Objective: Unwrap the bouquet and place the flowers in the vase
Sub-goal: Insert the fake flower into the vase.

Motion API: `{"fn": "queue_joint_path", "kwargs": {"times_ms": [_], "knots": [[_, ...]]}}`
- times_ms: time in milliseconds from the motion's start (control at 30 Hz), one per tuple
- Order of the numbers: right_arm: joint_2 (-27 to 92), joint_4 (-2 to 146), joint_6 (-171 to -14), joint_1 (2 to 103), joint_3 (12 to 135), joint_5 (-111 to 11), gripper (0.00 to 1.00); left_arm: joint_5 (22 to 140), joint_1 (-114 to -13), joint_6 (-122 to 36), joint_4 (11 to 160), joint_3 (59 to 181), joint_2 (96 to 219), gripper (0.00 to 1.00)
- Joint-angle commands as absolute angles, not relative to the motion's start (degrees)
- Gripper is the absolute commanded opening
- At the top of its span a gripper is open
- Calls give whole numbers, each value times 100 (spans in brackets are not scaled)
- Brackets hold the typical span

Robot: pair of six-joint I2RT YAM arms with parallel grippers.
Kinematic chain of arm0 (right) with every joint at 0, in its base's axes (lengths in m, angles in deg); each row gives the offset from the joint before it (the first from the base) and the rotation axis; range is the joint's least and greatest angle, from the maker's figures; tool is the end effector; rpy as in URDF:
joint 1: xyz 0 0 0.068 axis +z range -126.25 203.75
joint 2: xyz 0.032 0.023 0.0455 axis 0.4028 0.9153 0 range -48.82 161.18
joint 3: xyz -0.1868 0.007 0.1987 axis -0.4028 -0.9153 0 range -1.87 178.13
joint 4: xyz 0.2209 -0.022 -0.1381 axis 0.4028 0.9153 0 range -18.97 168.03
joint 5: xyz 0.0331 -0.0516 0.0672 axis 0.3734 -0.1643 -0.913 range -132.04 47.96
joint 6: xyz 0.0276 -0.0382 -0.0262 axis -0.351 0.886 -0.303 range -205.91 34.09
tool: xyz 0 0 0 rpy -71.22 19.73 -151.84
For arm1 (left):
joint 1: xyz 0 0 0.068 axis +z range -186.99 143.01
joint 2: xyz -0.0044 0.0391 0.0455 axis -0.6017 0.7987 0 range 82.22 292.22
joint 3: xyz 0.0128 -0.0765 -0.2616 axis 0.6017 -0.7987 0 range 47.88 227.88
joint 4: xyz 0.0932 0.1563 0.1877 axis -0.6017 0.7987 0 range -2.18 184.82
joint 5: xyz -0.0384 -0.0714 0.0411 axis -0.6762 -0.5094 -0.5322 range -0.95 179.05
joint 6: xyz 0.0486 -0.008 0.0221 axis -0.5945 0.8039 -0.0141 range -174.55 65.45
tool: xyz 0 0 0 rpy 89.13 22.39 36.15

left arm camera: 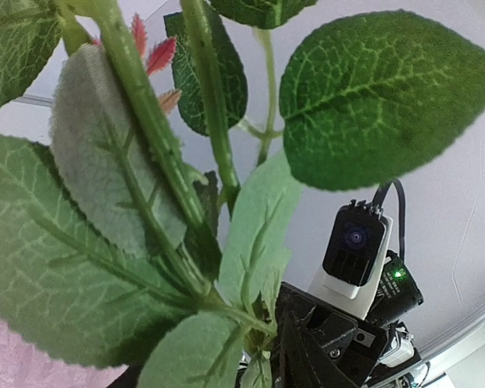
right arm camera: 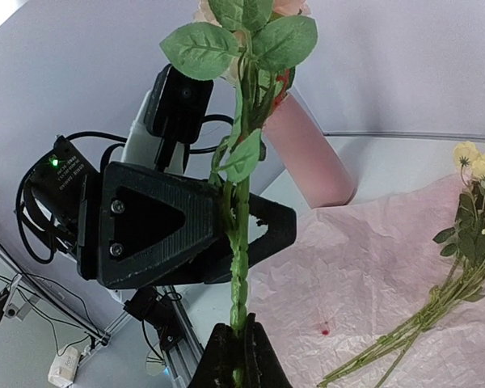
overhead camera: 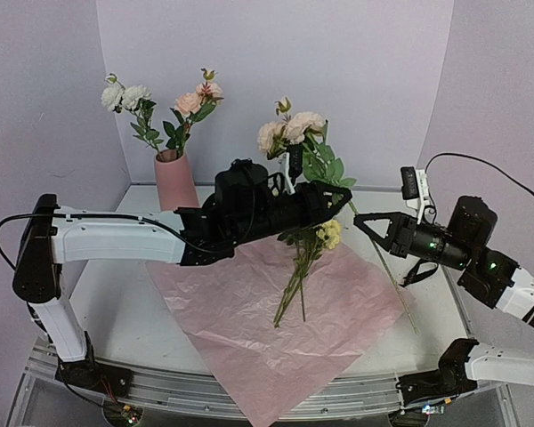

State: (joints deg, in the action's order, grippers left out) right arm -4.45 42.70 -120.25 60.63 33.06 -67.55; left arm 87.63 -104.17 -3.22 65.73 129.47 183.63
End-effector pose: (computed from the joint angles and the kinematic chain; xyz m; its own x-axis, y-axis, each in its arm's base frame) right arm 0.1374 0.1223 0.3515 -0.2756 0.4297 -0.8599 -0.8624 0.2846 0.4186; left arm 0.1669 -0.3991 0.3499 -0.7173 -0.3078 -0.6251 0.5937 0.1996 -0.7795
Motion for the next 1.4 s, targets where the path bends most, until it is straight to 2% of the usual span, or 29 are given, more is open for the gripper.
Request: {"fn": "queue_joint_path", "kwargs": {"times_ms": [0, 100, 233, 300, 333, 433, 500, 600, 967, 1200, 1367], "knots": [[-570, 3902, -12060, 6058, 3271, -6930, 0, 8592, -10423, -228, 6216, 13402, 18538, 38], [-583, 3901, -12066, 6060, 3249, -6931, 0, 8518, -10422, -244, 6161, 13494, 18604, 28], [-581, 3901, -12077, 6058, 3223, -6925, 1, 8491, -10422, -448, 6120, 13507, 18578, 8], [-565, 3901, -12086, 6058, 3212, -6919, 8, 8530, -10417, -568, 6123, 13470, 18507, 1], [-556, 3900, -12091, 6058, 3205, -6914, 15, 8571, -10423, -632, 6121, 13438, 18466, 0], [-540, 3904, -12119, 6059, 3169, -6856, 53, 8759, -10420, -855, 6132, 13252, 18293, 0], [-532, 3906, -12139, 6063, 3119, -6771, 72, 8834, -10421, -1090, 6147, 13102, 18173, 0], [-492, 3917, -12171, 6058, 3029, -6660, 83, 9036, -10419, -1408, 6175, 12744, 17927, 0], [-227, 3977, -12265, 6058, 2933, -6409, 96, 10209, -10420, -2111, 7045, 11748, 16903, 0], [-85, 4002, -12328, 6058, 2960, -6286, 98, 11887, -10421, -3094, 9420, 12494, 16734, 0], [-23, 4006, -12354, 6059, 2969, -6221, 98, 12685, -10422, -3943, 9687, 12629, 16433, 1]]}}
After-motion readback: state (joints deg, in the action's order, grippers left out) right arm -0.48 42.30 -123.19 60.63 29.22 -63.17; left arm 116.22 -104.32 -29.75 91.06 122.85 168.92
